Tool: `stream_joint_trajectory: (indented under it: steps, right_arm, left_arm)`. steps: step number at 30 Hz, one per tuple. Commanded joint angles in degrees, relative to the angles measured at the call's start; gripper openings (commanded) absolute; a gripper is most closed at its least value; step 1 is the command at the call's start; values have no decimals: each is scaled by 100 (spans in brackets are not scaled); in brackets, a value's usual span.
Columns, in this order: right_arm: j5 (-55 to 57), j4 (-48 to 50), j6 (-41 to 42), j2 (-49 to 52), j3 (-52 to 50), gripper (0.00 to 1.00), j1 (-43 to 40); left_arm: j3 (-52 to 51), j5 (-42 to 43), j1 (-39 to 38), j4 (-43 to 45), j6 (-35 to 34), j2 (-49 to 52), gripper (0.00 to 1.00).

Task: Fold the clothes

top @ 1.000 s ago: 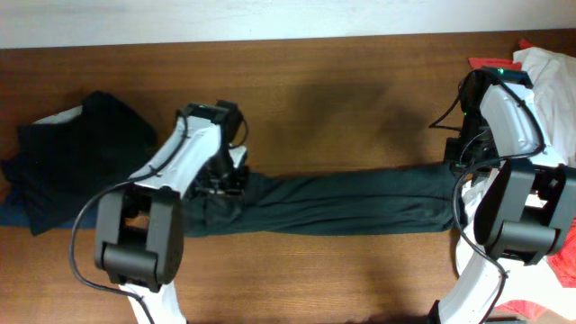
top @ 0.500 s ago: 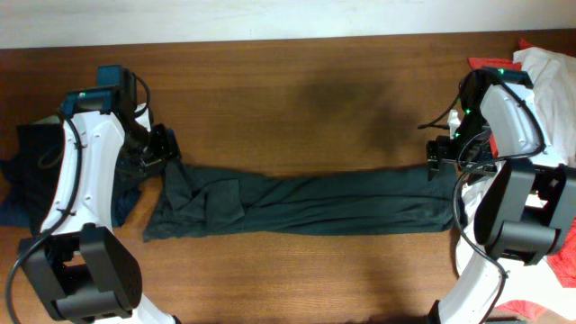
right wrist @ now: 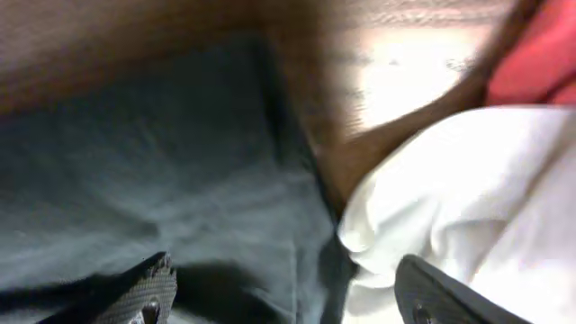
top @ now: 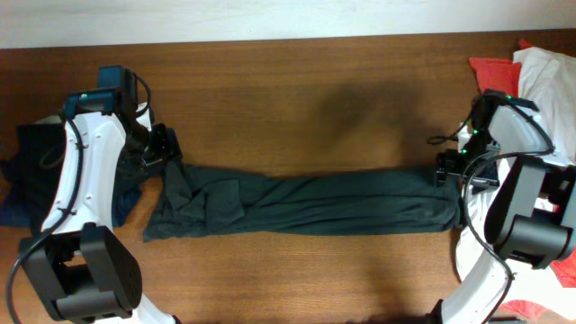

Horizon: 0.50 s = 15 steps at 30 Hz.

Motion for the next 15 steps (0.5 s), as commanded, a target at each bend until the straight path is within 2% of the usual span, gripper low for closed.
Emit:
stream_joint_trajectory:
  steps: [1, 2, 5, 7, 10, 15]
  right_arm:
    - [-90, -120, -103, -55, -24, 82, -149]
    - [-216, -142, -122, -55, -24, 82, -168]
    - [-1482, -271, -914, -55, -22, 80, -155]
    - [-1574, -284, -1054, -55, -22, 81, -155]
    - [-1521, -245, -1344, -42, -35, 81, -166]
    - [-627, 275, -1078, 63, -470, 80, -177]
  left_arm:
    - [-28, -59, -7, -37, -52, 13, 73]
    - [-28, -59, -11, -76, -52, 13, 73]
    - [-28, -61, -11, -210, -52, 13, 73]
    - [-28, -61, -11, -212, -52, 13, 73]
    - [-28, -63, -11, -208, -52, 13, 74]
    - [-28, -63, -11, -208, -50, 13, 75]
